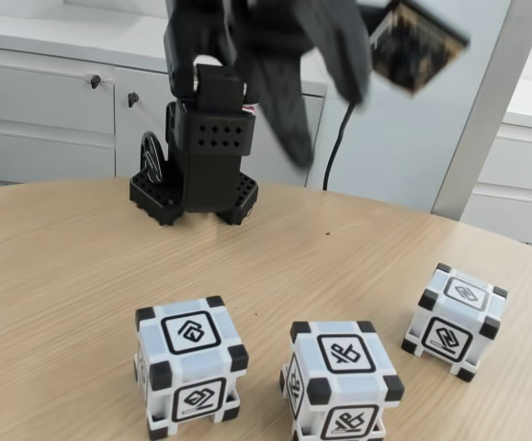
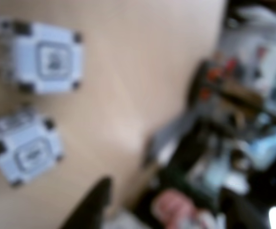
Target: Stack cubes from left to right.
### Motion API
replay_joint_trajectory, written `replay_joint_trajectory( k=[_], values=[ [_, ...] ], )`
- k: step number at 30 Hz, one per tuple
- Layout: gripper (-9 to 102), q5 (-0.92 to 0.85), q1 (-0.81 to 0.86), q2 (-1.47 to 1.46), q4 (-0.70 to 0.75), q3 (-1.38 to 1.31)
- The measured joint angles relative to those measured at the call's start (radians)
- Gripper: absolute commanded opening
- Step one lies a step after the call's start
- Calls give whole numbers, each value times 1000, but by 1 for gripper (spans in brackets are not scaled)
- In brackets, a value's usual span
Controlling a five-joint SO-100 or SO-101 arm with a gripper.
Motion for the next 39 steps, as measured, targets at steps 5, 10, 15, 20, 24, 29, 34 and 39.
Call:
replay_joint_trajectory(
  k=[5, 10, 15, 20, 24, 29, 34, 39],
  values=[
    [34, -123, -37, -230, 0, -43],
    [34, -167, -179, -402, 0, -71],
    [34, -101, -291, -448, -2, -72],
    [34, 6, -408, -454, 11, -74],
    [34, 114, -483, -454, 72, -74],
    [38, 187, -586, -454, 86, -74],
    [40, 230, -624, -472, 86, -124],
    [40, 249, -626, -575, 89, -227]
  ],
)
